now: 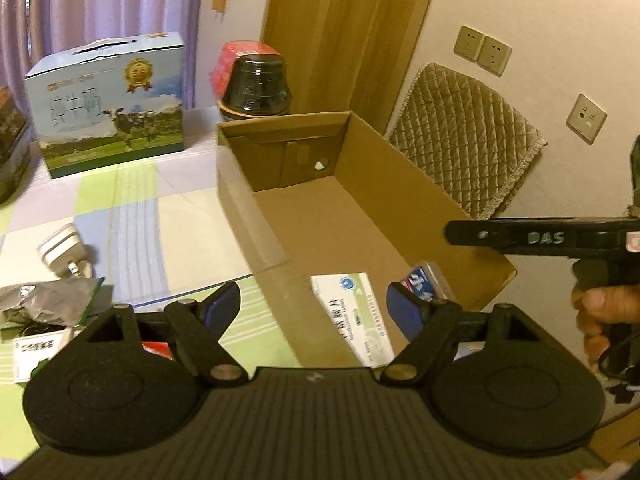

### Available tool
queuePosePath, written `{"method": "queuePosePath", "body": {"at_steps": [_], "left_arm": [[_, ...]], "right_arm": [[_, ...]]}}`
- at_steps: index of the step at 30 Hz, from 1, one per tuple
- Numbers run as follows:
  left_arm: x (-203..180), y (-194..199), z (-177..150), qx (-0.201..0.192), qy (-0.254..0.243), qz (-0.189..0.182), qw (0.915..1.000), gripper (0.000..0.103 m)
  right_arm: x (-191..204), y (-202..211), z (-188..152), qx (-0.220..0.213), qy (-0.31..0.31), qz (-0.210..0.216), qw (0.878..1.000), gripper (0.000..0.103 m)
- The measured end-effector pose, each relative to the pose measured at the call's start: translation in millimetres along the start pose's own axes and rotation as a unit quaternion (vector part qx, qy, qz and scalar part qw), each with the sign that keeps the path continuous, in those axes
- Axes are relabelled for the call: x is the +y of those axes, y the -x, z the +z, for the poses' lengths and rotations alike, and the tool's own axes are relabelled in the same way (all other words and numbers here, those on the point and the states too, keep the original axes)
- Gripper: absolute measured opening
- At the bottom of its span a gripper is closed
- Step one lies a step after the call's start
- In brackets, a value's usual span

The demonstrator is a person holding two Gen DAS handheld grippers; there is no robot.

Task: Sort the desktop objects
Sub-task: 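Release the Mecobalamin box and clear tray into the cardboard box, then grasp the green box with the left tool while the right grasps the vitamin A box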

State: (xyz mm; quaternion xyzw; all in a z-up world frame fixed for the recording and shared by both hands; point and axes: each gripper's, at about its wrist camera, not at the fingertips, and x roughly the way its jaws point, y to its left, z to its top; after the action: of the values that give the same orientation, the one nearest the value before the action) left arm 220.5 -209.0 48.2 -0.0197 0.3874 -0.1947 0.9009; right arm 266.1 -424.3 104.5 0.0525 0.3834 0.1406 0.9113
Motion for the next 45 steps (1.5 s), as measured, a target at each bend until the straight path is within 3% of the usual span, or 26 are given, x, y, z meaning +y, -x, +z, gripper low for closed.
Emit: {"method": "queuePosePath", "body": {"at_steps": [13, 20, 26, 33, 38, 45], "left_arm": [[43, 73, -29, -0.018, 0.015, 0.035, 0.9991, 0.086], [91, 132, -49, -0.036, 0.022, 0.085, 0.9955, 0.091], [131, 168, -77, -0.031, 0.026, 0.119, 0.9921, 0.099], [164, 189, -100, -0.019, 0.02, 0.129, 0.9913, 0.102], [174, 186, -107, -0.002, -0.026, 0.115, 0.9931, 0.102], [182, 163, -107, 0.038, -0.095, 0.076, 0.9918, 0.102]], "right_arm": [[46, 58, -21, -0.018, 0.017, 0.026, 0.999, 0.082], [91, 85, -36, -0.03, 0.041, 0.059, 0.997, 0.09], [139, 87, -55, -0.022, 0.103, 0.087, 0.991, 0.093], [189, 75, -74, -0.025, 0.201, 0.097, 0.975, 0.095], [213, 63, -90, -0.026, 0.271, 0.123, 0.954, 0.095], [236, 30, -97, 0.011, 0.328, 0.161, 0.931, 0.095]]}}
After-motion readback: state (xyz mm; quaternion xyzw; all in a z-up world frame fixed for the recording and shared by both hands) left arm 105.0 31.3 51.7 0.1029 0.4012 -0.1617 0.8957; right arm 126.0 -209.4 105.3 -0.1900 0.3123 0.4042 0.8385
